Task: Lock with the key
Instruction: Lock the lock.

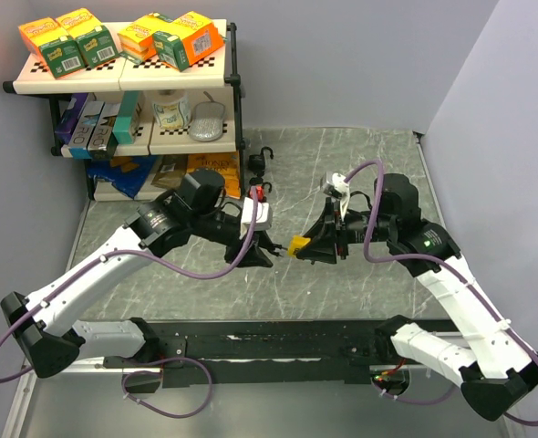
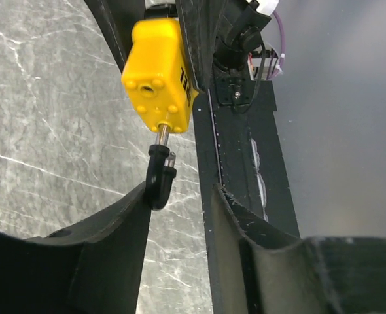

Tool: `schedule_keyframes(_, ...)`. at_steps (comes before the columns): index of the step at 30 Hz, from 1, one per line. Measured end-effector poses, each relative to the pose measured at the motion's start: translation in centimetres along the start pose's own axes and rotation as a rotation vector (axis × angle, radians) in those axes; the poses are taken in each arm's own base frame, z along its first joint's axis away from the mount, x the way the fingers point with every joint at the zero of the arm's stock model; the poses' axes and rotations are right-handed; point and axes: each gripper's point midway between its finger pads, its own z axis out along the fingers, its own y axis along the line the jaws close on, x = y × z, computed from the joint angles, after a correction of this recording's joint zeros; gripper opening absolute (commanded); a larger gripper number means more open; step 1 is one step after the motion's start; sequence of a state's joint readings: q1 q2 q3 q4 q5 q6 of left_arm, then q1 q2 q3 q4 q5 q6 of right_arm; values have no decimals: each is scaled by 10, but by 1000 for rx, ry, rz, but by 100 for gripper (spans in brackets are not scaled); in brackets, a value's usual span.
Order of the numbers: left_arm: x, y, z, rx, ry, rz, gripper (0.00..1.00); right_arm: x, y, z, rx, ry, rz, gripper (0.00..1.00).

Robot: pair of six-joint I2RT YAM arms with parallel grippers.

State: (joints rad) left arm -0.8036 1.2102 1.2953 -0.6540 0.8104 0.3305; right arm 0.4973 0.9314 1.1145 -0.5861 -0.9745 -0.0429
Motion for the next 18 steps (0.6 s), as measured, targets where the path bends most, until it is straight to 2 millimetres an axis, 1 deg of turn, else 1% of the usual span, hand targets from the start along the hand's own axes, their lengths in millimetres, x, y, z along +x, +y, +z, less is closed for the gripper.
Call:
schedule_keyframes(2, -1, 0, 0, -3, -1, 7, 42, 1, 0, 1, -4, 4, 3, 0)
schedule_keyframes(5, -1, 2, 0, -12, -1, 17, 31, 1, 0, 2, -8, 6, 5, 0)
schedule_keyframes(6, -1, 2, 0, -14, 0, 21, 26, 1, 1, 2, -11, 7, 4, 0)
schedule_keyframes(8, 0, 4, 0, -19, 2, 30, 20, 2, 2, 2, -15, 8, 4, 0)
schedule_keyframes(11, 0, 4, 0, -22, 3, 36, 4, 2, 4, 2, -24, 11, 7, 0)
schedule_keyframes(12, 0, 4, 0, -21, 4, 38, 1, 2, 4, 2, -25, 12, 7, 0)
schedule_keyframes(13, 0, 4, 0, -20, 5, 39, 1, 3, 5, 3, -26, 12, 7, 11)
schedule_keyframes(14, 0, 4, 0, -20, 5, 38, 1, 3, 5, 3, -26, 13, 8, 28)
schedule_keyframes(15, 0, 4, 0, -19, 5, 38, 1, 3, 5, 3, -24, 13, 17, 61)
schedule_keyframes(16, 0, 4, 0, -19, 4, 39, 1, 3, 5, 2, -23, 13, 31, 73)
schedule_keyframes(18, 0, 3, 0, -18, 4, 38, 1, 1, 6, 3, -24, 8, 68, 84)
